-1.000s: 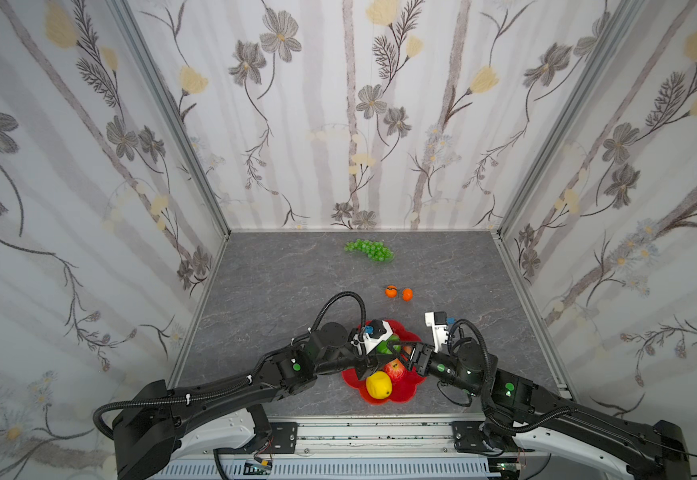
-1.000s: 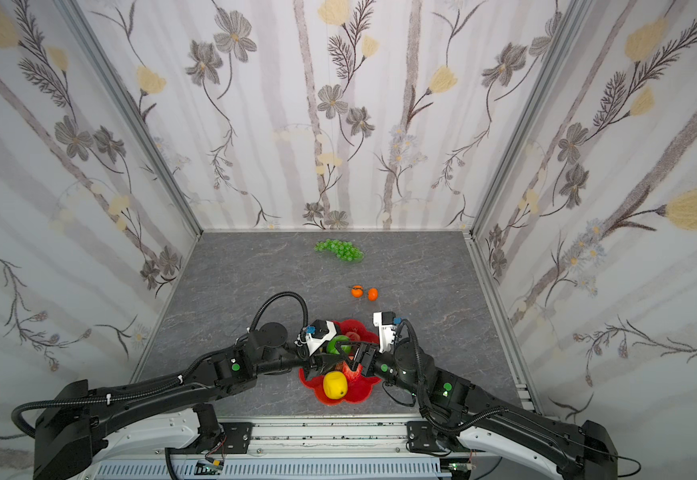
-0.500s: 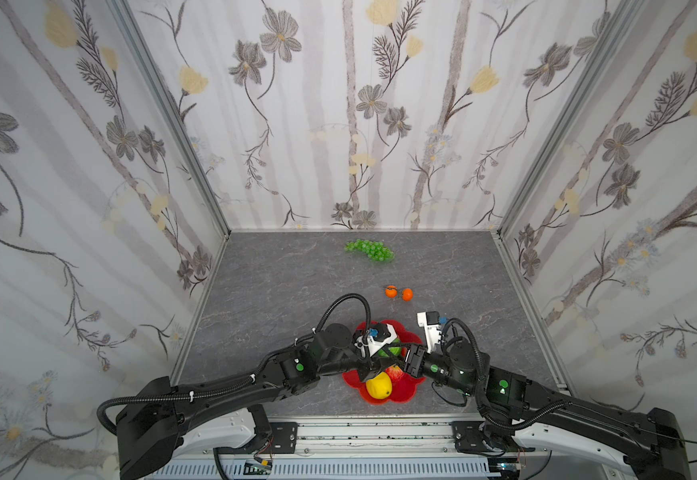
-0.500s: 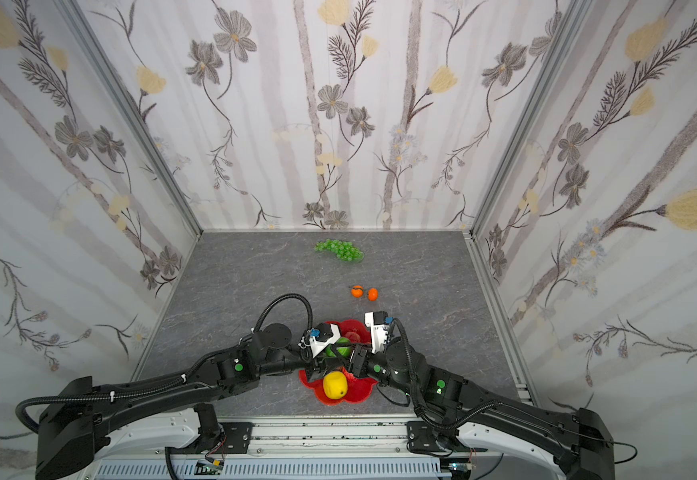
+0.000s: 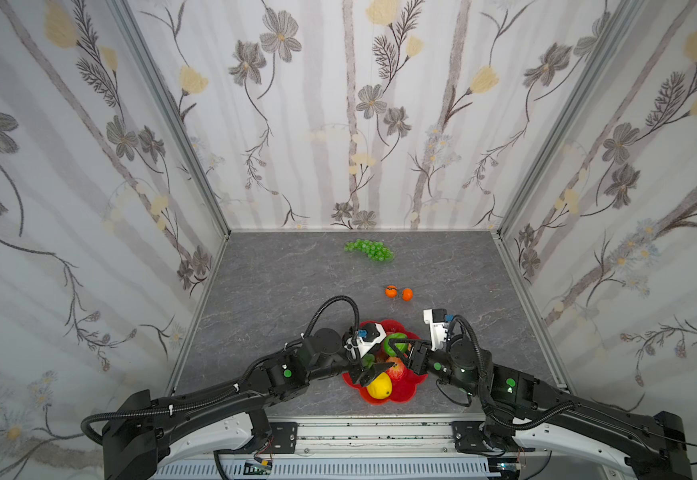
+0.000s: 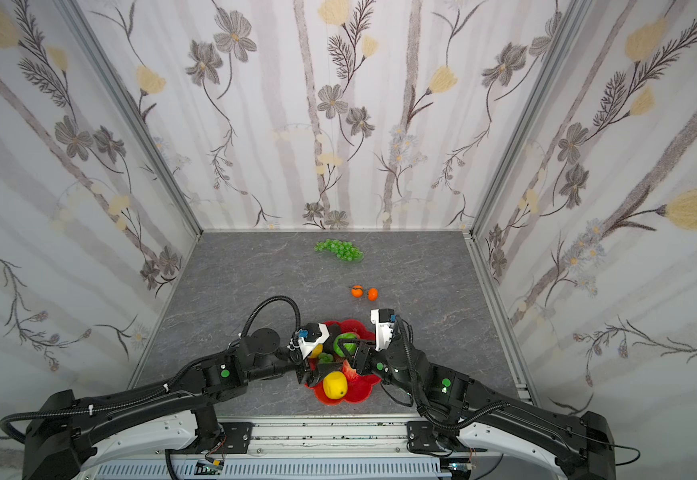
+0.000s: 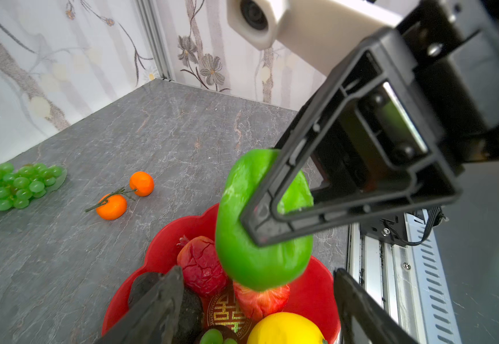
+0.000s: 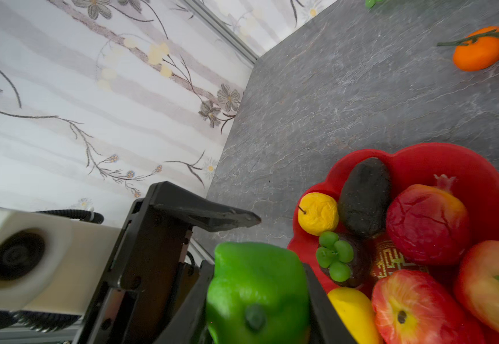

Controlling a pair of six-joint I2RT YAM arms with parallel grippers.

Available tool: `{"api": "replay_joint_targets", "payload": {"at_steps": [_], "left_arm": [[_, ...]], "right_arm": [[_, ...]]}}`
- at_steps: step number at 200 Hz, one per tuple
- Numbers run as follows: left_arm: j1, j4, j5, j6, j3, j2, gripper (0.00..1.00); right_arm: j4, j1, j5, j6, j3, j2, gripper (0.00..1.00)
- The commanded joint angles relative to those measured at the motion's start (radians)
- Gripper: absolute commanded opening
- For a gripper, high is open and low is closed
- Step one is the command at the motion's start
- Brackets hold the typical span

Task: Place and organize the fake fruits in the fruit bowl
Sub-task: 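Carry the pepper over the bowl with the right gripper while the left gripper withdraws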

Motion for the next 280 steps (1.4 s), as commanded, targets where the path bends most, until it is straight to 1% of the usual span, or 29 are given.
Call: {"api": "replay_joint_targets", "payload": {"at_steps": [1,25,57,70,95,114,127,165,170,197,224,234,239,280], "left_arm": [[0.001,-0.049,-0.083,-0.08,-0.046,-0.09,0.87],[0.001,-0.114,-0.201,-0.152,-0.108,-0.231,0.9],[0.004,-0.229,-0.381,-0.238,-0.15,-0.423,0.92],[0.009,-0.28,-0.433,-0.267,-0.157,-0.484,0.94],[0.014,-0.382,-0.581,-0.301,-0.146,-0.532,0.95],[0.019,-0.439,-0.699,-0.318,-0.143,-0.532,0.96],[0.026,-0.468,-0.751,-0.331,-0.139,-0.525,0.97],[0.038,-0.483,-0.795,-0.331,-0.153,-0.542,0.98],[0.039,-0.482,-0.799,-0.329,-0.156,-0.55,0.98],[0.044,-0.492,-0.816,-0.32,-0.178,-0.607,0.98],[0.044,-0.511,-0.827,-0.324,-0.204,-0.676,1.0],[0.045,-0.513,-0.827,-0.326,-0.21,-0.695,1.0],[0.045,-0.514,-0.826,-0.326,-0.213,-0.701,1.0],[0.047,-0.522,-0.835,-0.332,-0.228,-0.739,1.0]], "right_arm": [[-0.078,0.002,0.085,-0.03,0.017,0.001,0.34],[-0.123,0.002,0.109,-0.041,0.037,0.03,0.33],[-0.142,0.006,0.118,-0.044,0.051,0.083,0.32],[-0.14,0.016,0.128,-0.041,0.052,0.111,0.32],[-0.142,0.043,0.13,-0.035,0.075,0.174,0.31],[-0.158,0.083,0.147,-0.035,0.109,0.227,0.31],[-0.17,0.117,0.159,-0.035,0.136,0.27,0.31],[-0.211,0.215,0.195,-0.045,0.235,0.444,0.32],[-0.215,0.225,0.198,-0.05,0.278,0.469,0.32],[-0.258,0.272,0.223,-0.08,0.385,0.605,0.32],[-0.305,0.287,0.221,-0.101,0.467,0.713,0.32],[-0.321,0.289,0.221,-0.101,0.486,0.727,0.32],[-0.326,0.289,0.221,-0.101,0.491,0.763,0.32],[-0.356,0.289,0.233,-0.101,0.516,0.826,0.33]]}}
